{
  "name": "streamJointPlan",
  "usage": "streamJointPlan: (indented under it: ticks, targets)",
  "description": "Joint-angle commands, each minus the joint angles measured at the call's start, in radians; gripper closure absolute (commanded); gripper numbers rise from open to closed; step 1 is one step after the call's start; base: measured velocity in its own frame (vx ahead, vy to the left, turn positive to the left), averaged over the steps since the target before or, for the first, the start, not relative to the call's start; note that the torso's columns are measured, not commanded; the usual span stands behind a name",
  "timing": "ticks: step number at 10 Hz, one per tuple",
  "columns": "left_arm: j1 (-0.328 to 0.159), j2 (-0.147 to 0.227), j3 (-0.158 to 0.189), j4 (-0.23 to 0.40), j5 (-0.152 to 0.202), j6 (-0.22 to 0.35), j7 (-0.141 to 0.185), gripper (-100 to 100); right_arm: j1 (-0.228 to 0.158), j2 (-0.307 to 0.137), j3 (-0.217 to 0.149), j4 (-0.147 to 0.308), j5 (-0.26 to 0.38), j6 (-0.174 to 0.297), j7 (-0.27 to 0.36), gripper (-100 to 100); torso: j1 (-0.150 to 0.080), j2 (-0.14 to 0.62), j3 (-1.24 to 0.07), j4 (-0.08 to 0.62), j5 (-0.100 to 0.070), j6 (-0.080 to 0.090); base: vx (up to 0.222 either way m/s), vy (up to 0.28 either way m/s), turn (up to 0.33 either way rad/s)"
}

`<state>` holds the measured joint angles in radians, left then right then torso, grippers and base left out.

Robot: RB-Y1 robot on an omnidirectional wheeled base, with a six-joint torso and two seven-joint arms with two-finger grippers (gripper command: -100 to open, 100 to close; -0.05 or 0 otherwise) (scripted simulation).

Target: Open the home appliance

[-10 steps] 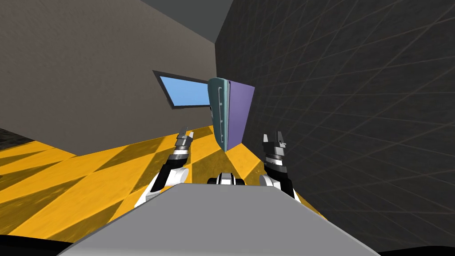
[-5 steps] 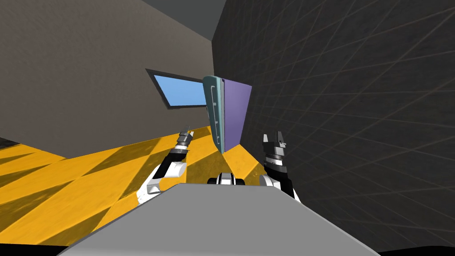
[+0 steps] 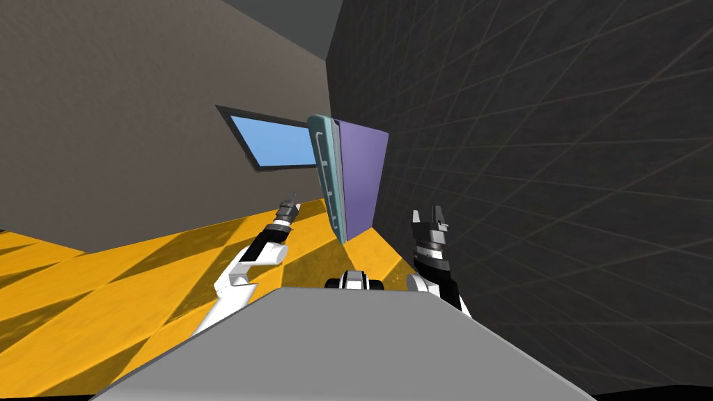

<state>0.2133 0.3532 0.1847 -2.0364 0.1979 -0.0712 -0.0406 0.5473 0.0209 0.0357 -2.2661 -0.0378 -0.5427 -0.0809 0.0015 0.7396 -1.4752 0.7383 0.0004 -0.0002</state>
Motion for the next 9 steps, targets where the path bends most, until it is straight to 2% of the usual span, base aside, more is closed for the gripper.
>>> streamJointPlan:
  ticks: [1, 2, 4, 5, 7, 8, 9]
  targets:
    - [-0.059, 0.05, 0.04, 0.052, 0.024, 0.067, 0.013, -100, 0.0, 0.0, 0.0, 0.0, 0.0, 0.0, 0.0, 0, 0.0, 0.0, 0.0, 0.0, 0.0, 0.0, 0.117, -0.15, -0.01]
    - [-0.059, 0.05, 0.04, 0.052, 0.024, 0.074, 0.013, -100, 0.0, 0.0, 0.0, 0.0, 0.0, 0.0, 0.0, 0, -0.002, -0.002, -0.001, 0.0, -0.001, 0.0, 0.086, -0.11, -0.001]
    - [-0.119, 0.1, 0.077, 0.108, 0.047, 0.135, 0.026, -100, 0.0, 0.0, 0.0, 0.0, 0.0, 0.0, 0.0, 0, 0.0, 0.0, 0.0, 0.0, 0.0, 0.0, 0.096, -0.142, -0.008]
    - [-0.119, 0.1, 0.077, 0.108, 0.047, 0.142, 0.026, -100, 0.0, 0.0, 0.0, 0.0, 0.0, 0.0, 0.0, 0, -0.005, -0.003, -0.002, -0.001, -0.001, 0.0, 0.09, -0.146, 0.001]
    - [-0.181, 0.153, 0.115, 0.166, 0.07, 0.212, 0.039, -100, 0.0, 0.0, 0.0, 0.0, 0.0, 0.0, 0.0, 0, 0.0, -0.001, 0.0, 0.0, 0.0, 0.0, 0.104, -0.122, -0.01]
    - [-0.181, 0.154, 0.115, 0.17, 0.07, 0.212, 0.039, -100, 0.0, 0.0, 0.0, 0.0, 0.0, 0.0, 0.0, 0, -0.001, -0.003, -0.002, -0.001, 0.0, 0.0, 0.105, -0.116, 0.003]
    - [-0.212, 0.182, 0.134, 0.202, 0.081, 0.248, 0.045, -100, 0.0, 0.0, 0.0, 0.0, 0.0, 0.0, 0.0, 0, 0.0, -0.002, -0.001, 0.0, 0.0, 0.0, 0.088, -0.124, -0.006]
